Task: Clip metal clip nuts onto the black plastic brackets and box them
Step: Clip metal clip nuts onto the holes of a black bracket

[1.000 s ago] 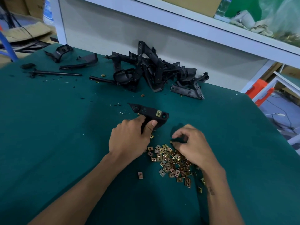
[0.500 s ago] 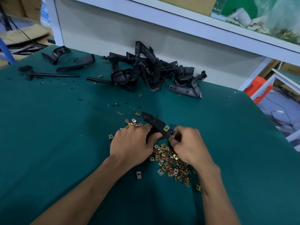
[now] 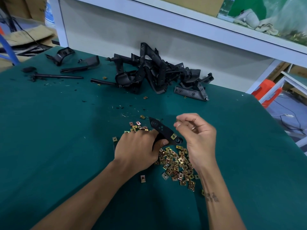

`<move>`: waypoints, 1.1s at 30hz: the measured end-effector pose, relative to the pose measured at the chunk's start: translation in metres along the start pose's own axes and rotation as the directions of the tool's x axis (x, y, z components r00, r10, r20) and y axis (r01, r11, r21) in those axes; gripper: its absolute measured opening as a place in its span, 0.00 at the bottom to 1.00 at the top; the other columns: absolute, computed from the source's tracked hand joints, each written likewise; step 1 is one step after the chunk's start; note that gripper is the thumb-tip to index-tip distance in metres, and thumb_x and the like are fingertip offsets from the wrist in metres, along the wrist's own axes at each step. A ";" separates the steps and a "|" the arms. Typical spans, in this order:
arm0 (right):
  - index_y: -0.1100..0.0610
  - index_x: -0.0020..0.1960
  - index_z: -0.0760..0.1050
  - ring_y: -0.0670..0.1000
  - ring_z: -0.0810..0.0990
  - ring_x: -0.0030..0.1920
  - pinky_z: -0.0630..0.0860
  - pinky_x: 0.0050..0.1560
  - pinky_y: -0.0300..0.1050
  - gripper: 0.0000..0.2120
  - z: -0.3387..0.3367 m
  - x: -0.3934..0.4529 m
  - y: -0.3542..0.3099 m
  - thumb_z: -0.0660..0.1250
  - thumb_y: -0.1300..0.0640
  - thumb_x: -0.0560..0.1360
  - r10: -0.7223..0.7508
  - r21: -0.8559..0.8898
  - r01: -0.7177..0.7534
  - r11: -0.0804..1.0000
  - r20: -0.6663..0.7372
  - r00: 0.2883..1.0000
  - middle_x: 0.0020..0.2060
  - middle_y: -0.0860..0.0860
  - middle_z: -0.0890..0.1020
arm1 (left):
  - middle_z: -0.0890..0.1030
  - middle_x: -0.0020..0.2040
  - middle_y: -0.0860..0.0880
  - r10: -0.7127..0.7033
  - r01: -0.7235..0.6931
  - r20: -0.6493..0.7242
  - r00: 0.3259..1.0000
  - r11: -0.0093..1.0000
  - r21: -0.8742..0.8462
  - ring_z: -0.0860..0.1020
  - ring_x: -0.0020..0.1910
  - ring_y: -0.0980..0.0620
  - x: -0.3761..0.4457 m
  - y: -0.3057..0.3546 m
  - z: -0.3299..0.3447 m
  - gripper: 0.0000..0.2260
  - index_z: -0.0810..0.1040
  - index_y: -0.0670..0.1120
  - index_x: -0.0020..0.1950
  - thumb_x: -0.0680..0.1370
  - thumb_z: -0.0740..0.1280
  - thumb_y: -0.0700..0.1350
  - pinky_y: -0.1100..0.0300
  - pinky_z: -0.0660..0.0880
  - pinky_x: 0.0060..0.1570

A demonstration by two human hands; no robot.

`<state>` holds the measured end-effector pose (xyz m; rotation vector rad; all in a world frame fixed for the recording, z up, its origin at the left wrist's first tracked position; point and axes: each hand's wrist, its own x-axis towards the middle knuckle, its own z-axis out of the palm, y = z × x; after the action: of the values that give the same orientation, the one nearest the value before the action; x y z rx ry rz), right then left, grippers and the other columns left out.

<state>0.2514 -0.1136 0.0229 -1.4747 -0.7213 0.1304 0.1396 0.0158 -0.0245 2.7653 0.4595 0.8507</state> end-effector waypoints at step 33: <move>0.48 0.49 0.83 0.44 0.80 0.41 0.77 0.45 0.36 0.06 0.011 -0.006 0.001 0.70 0.58 0.80 0.082 -0.100 -0.074 0.992 0.074 0.994 0.38 0.44 0.83 | 0.83 0.39 0.52 0.053 -0.054 0.059 0.997 0.998 0.019 0.81 0.34 0.43 0.000 0.001 -0.001 0.26 0.78 0.52 0.51 0.80 0.46 0.66 0.57 0.65 0.30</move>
<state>0.2419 -0.1073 0.0192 -1.5983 -0.7414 0.2160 0.1389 0.0146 -0.0230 2.8242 0.3878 0.7791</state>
